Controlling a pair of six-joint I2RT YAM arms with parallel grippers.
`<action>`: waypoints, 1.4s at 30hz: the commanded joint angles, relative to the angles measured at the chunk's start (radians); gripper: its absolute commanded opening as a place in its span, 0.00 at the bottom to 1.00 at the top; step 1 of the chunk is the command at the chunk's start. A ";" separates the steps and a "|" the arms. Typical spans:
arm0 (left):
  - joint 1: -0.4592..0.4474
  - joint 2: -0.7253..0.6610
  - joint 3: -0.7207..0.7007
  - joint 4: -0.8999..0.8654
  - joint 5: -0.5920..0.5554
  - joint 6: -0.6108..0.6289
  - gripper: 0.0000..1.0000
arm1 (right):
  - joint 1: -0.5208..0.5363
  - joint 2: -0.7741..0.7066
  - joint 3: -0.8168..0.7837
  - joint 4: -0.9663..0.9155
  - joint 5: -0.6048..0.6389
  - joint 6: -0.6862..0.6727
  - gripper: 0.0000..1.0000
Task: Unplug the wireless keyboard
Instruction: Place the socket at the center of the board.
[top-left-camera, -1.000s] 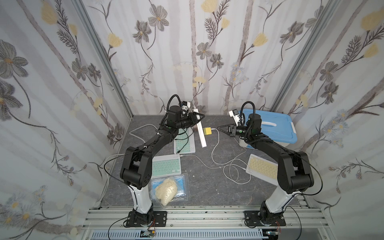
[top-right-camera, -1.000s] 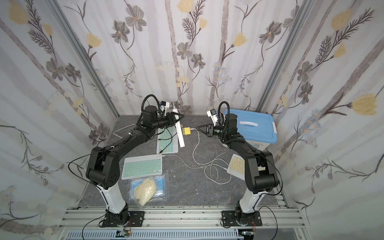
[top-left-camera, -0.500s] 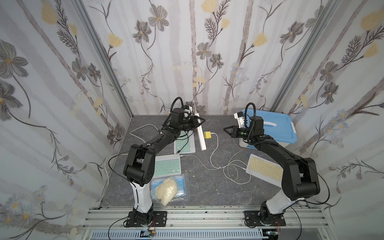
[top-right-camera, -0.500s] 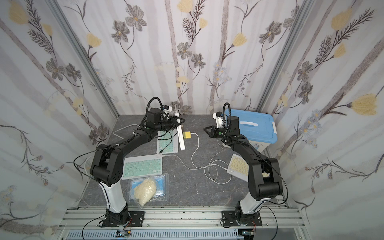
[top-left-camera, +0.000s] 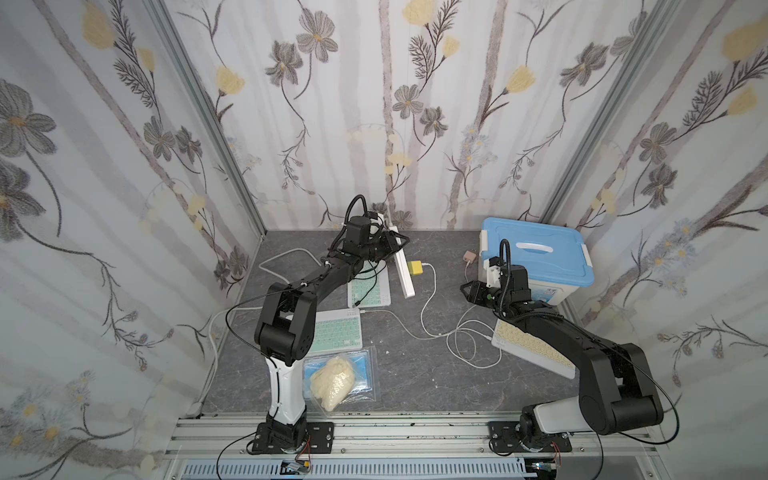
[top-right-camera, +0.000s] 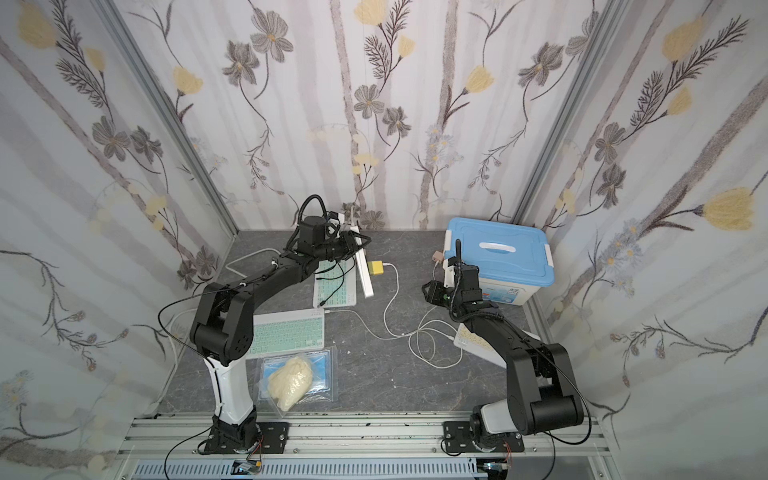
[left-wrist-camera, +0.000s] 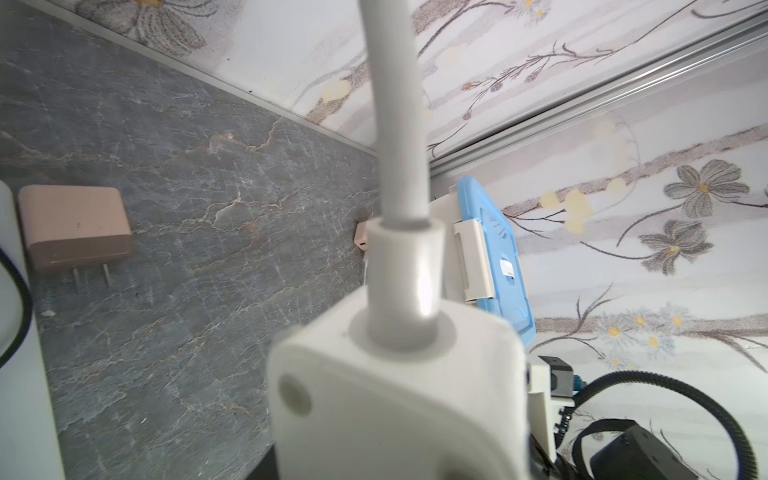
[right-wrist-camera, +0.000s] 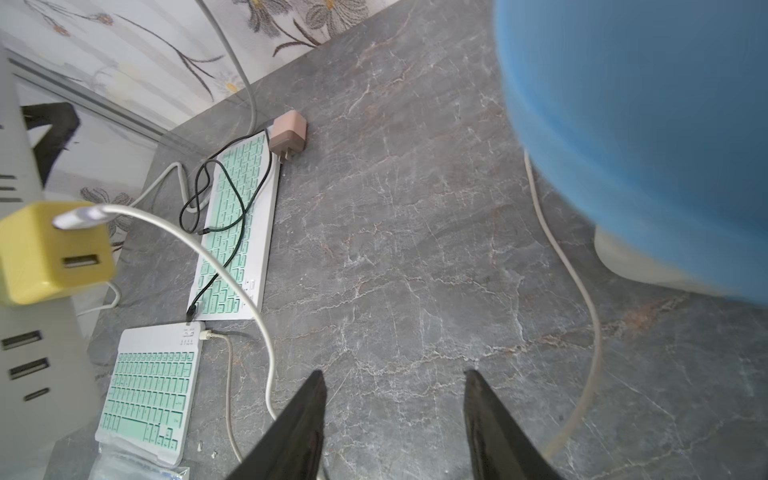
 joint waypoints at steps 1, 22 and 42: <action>0.001 -0.041 0.014 0.102 0.026 -0.039 0.00 | 0.001 0.029 -0.016 0.094 0.057 0.086 0.58; -0.003 0.002 0.081 0.013 0.009 0.044 0.00 | 0.010 -0.161 -0.164 0.115 0.033 0.162 0.70; -0.049 0.398 0.340 -0.031 -0.007 0.072 0.00 | -0.006 0.081 -0.191 0.321 -0.046 0.328 0.66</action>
